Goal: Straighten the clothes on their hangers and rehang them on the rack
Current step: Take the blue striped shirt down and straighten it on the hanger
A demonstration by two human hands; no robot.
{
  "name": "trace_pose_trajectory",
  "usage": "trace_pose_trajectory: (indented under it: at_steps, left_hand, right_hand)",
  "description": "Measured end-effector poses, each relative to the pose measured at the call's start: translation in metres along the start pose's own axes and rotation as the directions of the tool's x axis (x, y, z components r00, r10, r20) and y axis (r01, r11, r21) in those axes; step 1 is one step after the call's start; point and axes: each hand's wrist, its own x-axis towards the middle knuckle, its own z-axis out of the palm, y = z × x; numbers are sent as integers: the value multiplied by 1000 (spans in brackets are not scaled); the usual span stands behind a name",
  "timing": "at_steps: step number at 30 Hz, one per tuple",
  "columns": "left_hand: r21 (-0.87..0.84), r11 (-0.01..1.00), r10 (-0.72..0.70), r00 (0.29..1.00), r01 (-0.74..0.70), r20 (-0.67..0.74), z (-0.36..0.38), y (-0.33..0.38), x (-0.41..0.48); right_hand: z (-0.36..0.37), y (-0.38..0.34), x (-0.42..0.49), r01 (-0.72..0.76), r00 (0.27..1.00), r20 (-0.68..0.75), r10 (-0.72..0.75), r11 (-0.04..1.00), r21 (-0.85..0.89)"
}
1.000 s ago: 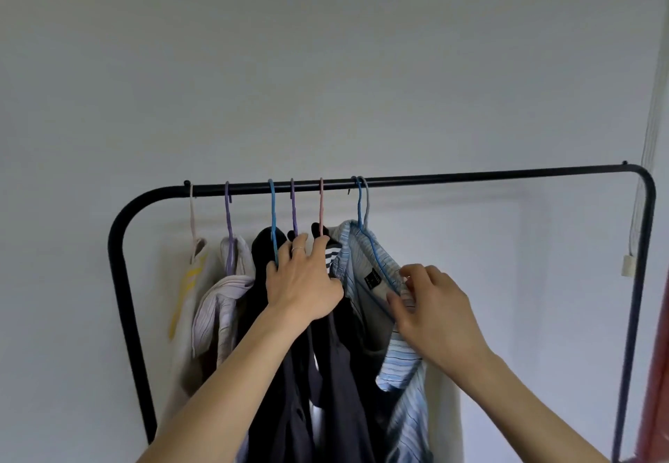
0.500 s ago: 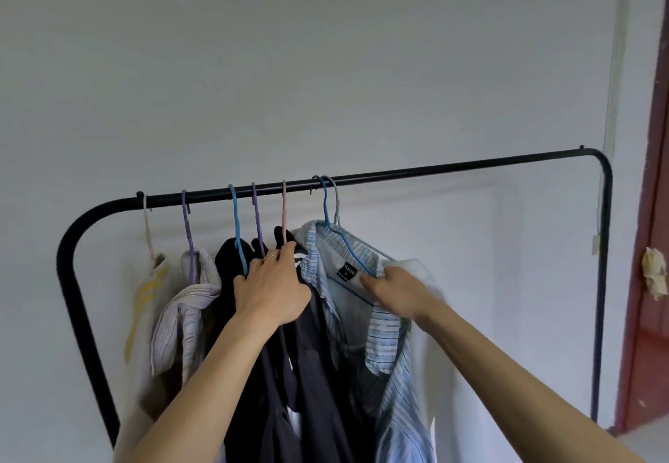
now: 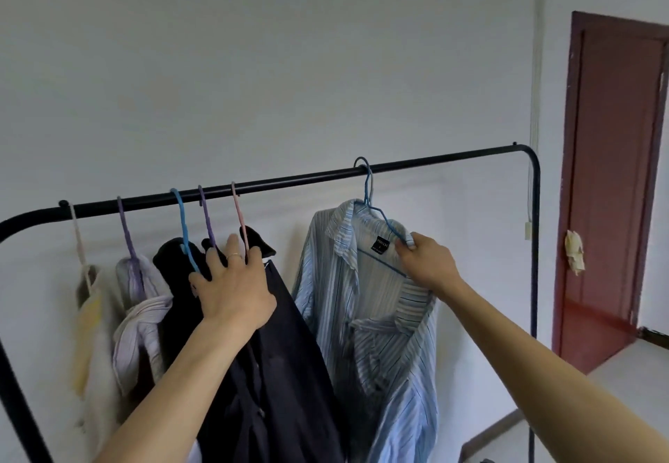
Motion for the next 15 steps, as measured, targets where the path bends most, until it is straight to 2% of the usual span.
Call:
trace_pose_trajectory:
  at_steps: [2, 4, 7, 10, 15]
  left_hand:
    - [140, 988, 77, 993, -64, -87, -5, 8, 4]
    - [196, 974, 148, 978, -117, -149, -9, 18, 10]
    - [139, 966, 239, 956, -217, -168, -13, 37, 16]
    - [19, 949, 315, 940, -316, -128, -16, 61, 17]
    - [-68, 932, 355, 934, -356, -30, -9, 82, 28]
  right_hand:
    - [-13, 3, -2, 34, 997, -73, -39, 998, -62]
    - [-23, 2, -6, 68, 988, -131, -81, 993, -99]
    - [-29, 4, -16, 79, 976, -188, -105, 987, -143]
    - [-36, 4, -14, 58, 969, -229, -89, 989, -137]
    - [-38, -7, -2, 16, 965, -256, -56, 987, -158]
